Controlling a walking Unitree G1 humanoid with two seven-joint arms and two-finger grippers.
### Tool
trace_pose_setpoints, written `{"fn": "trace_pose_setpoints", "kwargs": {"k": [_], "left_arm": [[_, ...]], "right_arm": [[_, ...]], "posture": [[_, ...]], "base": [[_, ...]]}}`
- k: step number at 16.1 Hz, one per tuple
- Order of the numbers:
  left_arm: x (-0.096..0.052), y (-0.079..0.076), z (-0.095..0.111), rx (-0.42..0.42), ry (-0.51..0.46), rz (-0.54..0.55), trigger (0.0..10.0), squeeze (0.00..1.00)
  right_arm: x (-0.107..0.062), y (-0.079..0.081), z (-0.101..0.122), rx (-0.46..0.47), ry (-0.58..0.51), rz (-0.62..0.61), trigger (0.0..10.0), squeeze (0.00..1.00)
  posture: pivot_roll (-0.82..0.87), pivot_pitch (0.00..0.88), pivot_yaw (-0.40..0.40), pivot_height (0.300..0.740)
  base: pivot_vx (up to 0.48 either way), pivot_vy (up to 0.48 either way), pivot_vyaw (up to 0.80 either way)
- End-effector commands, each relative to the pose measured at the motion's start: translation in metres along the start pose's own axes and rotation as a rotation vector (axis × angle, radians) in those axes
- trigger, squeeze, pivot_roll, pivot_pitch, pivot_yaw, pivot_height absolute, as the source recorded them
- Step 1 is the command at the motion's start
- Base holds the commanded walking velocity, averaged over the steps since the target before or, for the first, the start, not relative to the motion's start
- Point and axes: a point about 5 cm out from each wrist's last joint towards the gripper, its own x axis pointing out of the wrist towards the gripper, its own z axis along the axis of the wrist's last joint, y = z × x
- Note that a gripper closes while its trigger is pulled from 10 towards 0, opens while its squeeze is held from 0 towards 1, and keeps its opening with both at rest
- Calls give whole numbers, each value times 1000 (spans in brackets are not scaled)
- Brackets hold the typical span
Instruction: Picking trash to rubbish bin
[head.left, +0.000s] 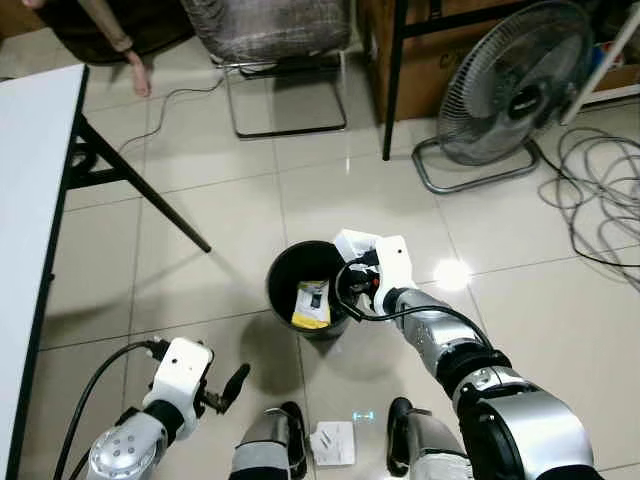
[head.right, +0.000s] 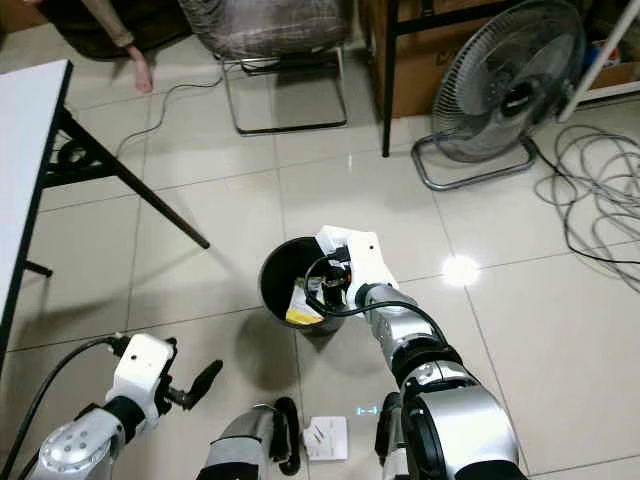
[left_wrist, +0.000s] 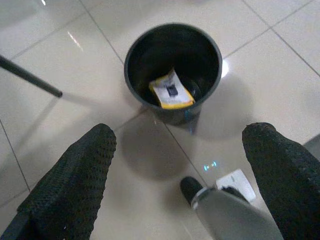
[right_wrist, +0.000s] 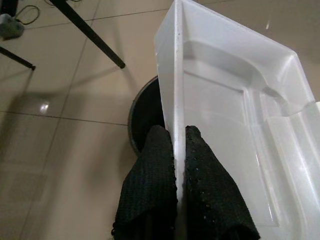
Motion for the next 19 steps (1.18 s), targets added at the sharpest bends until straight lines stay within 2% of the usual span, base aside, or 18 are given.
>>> {"fn": "trace_pose_setpoints", "kwargs": {"k": [1,4,8,10,14,19], "left_arm": [[-9,2,-6,-6,43,-16,10000,0],[-12,0,-6,-10,53,-24,10000,0],[-19,-4,-9,-11,83,-59,10000,0],[-19,-2,-7,-8,88,-62,10000,0],[-19,-3,-7,-6,95,-69,10000,0],[-17,-5,-7,-6,100,-81,10000,0]], "right_arm": [[4,16,-7,31,25,56,10000,0],[5,23,-9,29,33,73,10000,0],[7,31,-12,77,44,102,10000,0],[8,38,-9,127,38,137,10000,0],[10,48,-9,127,40,169,10000,0],[5,48,-37,188,133,127,10000,0]], "posture": [[107,317,157,740],[117,321,159,740],[139,329,176,740],[139,331,178,740],[139,332,181,740],[137,332,181,740]], "base": [[0,0,0],[0,0,0],[0,0,0],[0,0,0],[0,0,0],[0,0,0]]}}
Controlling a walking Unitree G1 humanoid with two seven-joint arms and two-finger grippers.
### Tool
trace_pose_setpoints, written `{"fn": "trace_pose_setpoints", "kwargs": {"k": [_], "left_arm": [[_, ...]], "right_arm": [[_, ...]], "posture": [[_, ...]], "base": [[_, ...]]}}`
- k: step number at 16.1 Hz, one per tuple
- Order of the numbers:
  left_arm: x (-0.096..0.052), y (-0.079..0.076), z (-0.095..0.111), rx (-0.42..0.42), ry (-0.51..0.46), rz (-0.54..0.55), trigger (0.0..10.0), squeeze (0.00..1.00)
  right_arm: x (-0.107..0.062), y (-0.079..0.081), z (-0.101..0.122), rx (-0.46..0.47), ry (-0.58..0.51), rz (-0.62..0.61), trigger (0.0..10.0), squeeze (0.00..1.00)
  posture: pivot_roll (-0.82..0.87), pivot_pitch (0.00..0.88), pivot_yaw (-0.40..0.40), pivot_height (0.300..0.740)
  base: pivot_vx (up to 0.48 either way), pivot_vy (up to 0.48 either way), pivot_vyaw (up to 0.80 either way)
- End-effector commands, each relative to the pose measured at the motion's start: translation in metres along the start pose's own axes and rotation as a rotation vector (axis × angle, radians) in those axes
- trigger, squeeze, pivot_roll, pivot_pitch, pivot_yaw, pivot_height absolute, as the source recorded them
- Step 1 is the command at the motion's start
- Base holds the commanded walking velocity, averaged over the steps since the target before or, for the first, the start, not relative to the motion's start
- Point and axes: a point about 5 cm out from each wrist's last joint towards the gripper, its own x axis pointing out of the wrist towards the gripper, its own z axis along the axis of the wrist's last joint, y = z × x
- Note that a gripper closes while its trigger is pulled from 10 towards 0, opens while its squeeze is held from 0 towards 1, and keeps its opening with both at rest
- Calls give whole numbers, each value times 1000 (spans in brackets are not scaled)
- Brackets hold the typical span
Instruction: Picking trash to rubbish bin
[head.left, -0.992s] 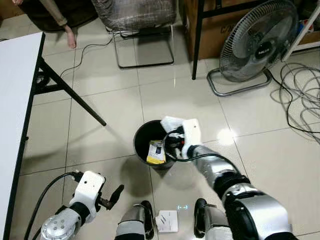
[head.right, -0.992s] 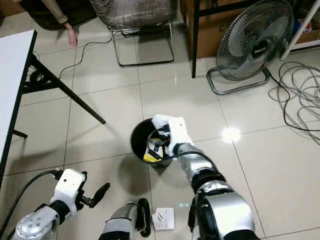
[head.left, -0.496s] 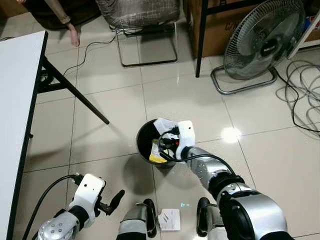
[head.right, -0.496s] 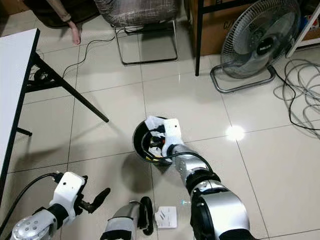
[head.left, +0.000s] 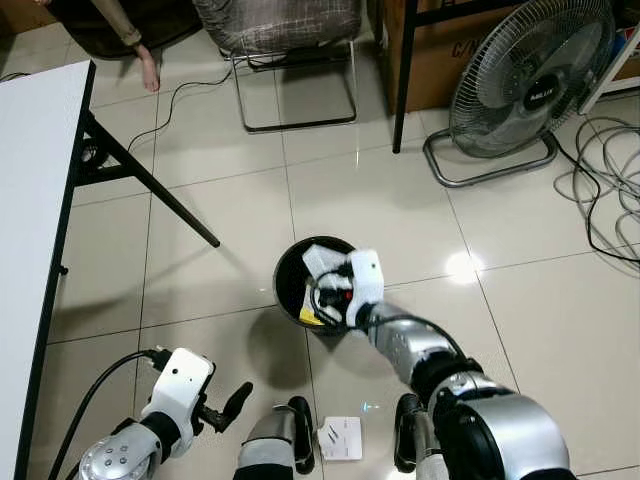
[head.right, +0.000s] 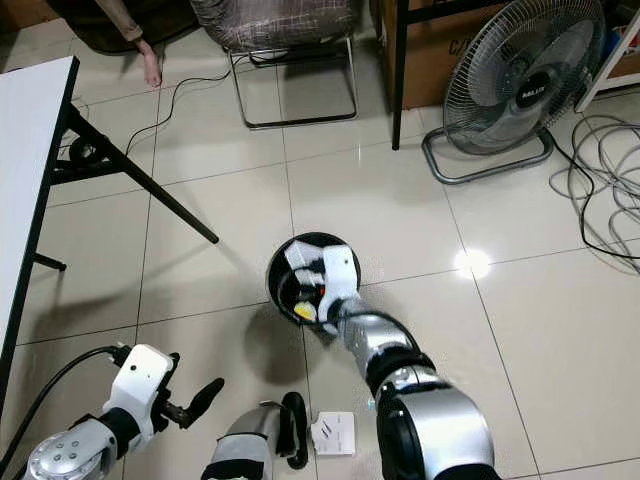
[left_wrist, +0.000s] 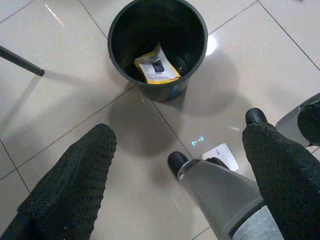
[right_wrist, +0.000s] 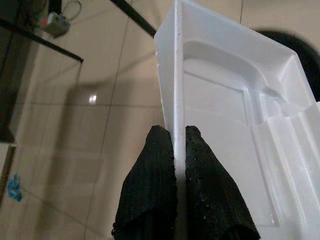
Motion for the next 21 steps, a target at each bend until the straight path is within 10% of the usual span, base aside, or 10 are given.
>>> {"fn": "trace_pose_setpoints", "kwargs": {"k": [1,12,13,14,21], "left_arm": [[-4,1,-5,4,33,-5,10000,0],[-5,-2,-5,5,42,-11,10000,0],[-5,-2,-5,5,42,-10,10000,0],[-5,-2,-5,5,44,-11,10000,0],[-5,-1,-5,6,47,-10,10000,0]], "right_arm": [[1,8,-21,32,64,12,10000,0],[6,21,-1,30,-18,67,10000,0],[6,21,0,30,-21,68,10000,71],[6,22,1,56,-32,82,10000,1000],[9,37,12,70,-96,179,10000,1000]], "posture": [[137,332,181,740],[141,339,184,740],[141,339,184,740],[141,339,184,740],[145,341,186,740]], "base": [[0,0,0],[0,0,0],[0,0,0],[0,0,0],[0,0,0]]}}
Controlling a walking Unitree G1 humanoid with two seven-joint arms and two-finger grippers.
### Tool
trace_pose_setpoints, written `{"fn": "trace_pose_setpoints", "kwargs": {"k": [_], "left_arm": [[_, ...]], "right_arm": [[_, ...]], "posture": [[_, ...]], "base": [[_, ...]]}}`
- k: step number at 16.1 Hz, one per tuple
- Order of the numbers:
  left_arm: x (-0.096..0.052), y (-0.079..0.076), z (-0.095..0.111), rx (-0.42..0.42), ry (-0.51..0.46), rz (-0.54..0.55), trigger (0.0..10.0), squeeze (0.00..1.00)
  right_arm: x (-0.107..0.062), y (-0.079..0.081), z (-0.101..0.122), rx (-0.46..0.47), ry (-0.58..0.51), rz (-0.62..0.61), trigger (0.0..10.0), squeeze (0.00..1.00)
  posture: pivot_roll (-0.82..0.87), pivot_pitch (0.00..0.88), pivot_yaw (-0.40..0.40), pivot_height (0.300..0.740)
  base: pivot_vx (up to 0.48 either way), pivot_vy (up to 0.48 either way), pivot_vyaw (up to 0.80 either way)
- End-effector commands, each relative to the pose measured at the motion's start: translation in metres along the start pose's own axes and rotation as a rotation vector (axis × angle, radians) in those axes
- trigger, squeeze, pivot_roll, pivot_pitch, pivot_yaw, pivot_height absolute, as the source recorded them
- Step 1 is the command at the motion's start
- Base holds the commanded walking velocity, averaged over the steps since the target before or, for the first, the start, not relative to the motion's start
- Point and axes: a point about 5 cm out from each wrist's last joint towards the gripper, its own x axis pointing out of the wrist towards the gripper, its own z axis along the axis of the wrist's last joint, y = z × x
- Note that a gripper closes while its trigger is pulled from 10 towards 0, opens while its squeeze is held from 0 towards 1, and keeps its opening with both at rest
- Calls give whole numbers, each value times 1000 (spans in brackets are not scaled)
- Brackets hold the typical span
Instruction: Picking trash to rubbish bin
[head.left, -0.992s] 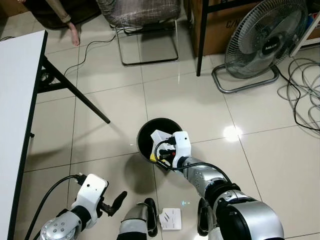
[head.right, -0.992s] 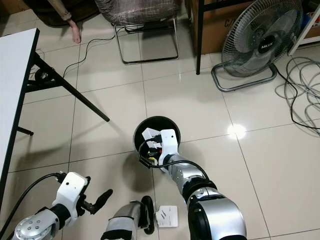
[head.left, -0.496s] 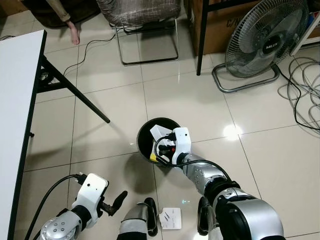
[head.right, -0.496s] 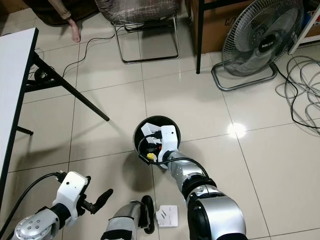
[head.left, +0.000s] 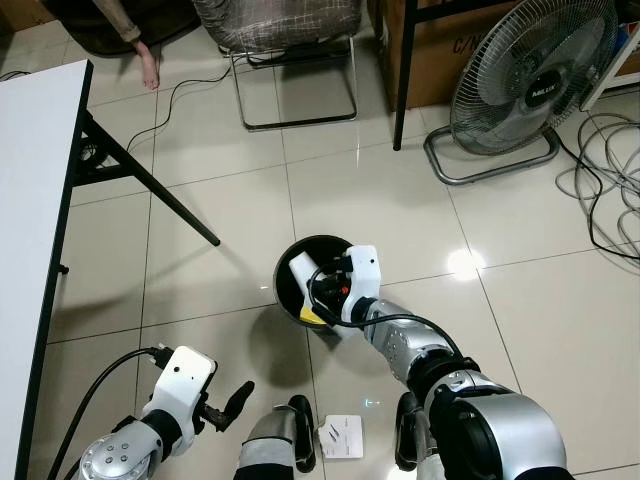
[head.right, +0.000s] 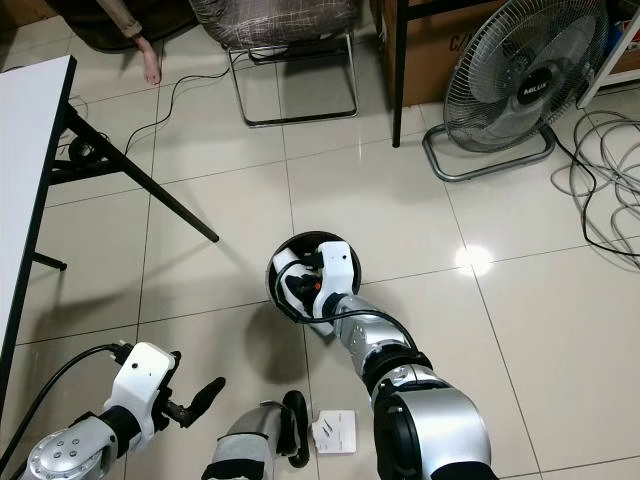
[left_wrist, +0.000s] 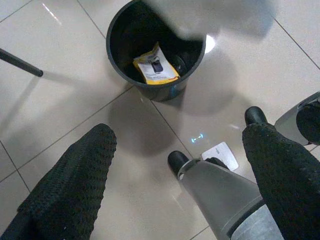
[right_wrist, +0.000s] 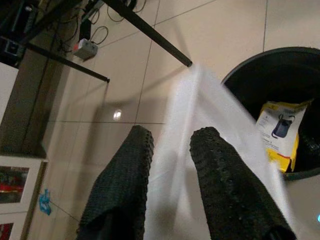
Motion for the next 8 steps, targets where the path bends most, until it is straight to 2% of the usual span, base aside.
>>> {"fn": "trace_pose_setpoints", "kwargs": {"k": [1,8], "left_arm": [[-4,-1,-9,-5,45,-3,10000,0],[-4,0,-10,-4,49,-3,10000,0]], "right_arm": [[10,28,-4,26,-8,89,10000,1000],[10,30,-1,29,-21,107,10000,1000]], "posture": [[145,341,186,740],[143,341,188,740]], "base": [[0,0,0],[0,0,0]]}}
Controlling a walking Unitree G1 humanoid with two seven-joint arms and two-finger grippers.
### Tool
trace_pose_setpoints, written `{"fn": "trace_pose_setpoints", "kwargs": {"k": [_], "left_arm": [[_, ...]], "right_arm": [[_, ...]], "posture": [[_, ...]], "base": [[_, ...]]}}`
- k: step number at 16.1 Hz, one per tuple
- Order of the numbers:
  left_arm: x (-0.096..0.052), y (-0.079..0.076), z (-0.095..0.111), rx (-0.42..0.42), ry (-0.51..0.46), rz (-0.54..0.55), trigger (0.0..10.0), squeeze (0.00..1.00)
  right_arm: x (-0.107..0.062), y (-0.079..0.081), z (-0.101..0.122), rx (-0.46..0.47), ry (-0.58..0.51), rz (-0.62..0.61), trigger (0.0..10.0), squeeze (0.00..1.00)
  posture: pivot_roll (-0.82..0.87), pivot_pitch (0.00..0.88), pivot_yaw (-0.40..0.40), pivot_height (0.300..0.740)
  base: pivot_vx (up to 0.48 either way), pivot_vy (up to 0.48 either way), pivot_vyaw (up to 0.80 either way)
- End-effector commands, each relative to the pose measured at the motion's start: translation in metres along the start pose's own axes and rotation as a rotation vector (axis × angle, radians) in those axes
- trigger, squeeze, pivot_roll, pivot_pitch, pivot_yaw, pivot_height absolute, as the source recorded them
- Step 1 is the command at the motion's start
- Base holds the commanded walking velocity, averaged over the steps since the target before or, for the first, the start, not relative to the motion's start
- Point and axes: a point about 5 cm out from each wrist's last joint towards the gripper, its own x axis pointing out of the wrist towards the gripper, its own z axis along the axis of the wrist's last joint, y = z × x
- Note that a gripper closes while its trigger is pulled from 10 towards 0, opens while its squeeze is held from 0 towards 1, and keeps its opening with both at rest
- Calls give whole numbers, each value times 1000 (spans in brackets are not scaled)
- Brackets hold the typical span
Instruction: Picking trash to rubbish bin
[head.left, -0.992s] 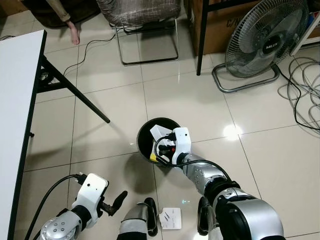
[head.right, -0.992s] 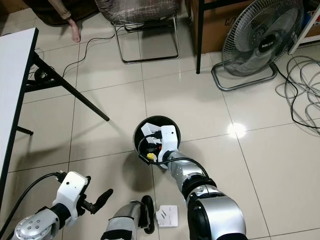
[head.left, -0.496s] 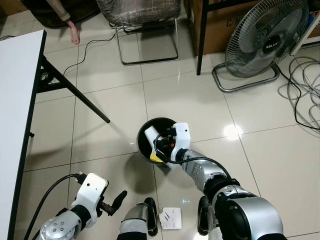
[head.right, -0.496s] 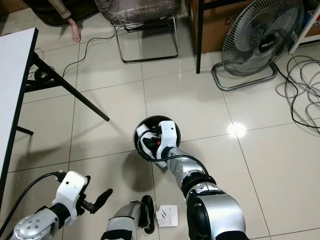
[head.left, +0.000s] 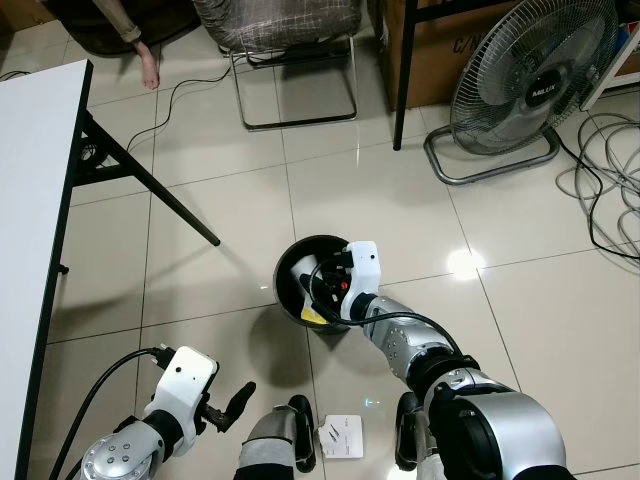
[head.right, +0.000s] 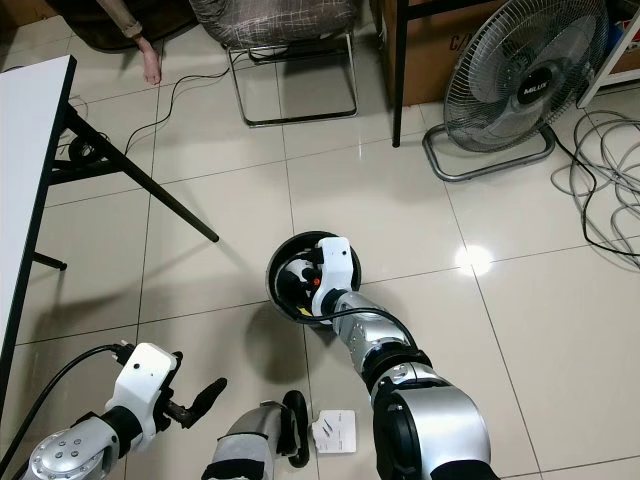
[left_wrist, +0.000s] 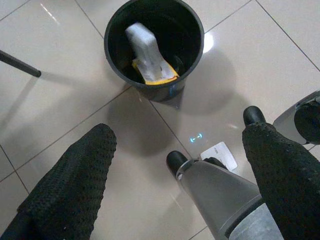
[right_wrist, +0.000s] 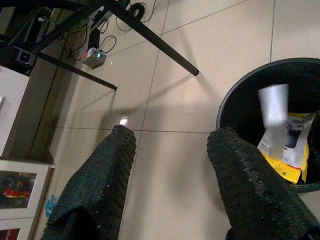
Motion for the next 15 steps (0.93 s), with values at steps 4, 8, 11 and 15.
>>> {"fn": "trace_pose_setpoints", "kwargs": {"k": [4,8,11,15], "left_arm": [[-5,0,-11,-4,49,1,10000,0],[-1,-1,-11,-4,48,2,10000,0],[8,4,0,-11,-1,38,10000,0],[25,8,15,-33,-82,87,10000,0]], "right_arm": [[10,27,-7,24,9,73,10000,1000],[8,22,-8,14,14,52,10000,1000],[6,13,-1,-70,-18,7,10000,0],[-1,-3,16,-139,-91,-41,10000,0]], "posture": [[141,341,187,740],[133,327,180,740],[112,305,162,740],[76,260,137,740]], "base": [[0,0,0],[0,0,0],[0,0,0],[0,0,0]]}}
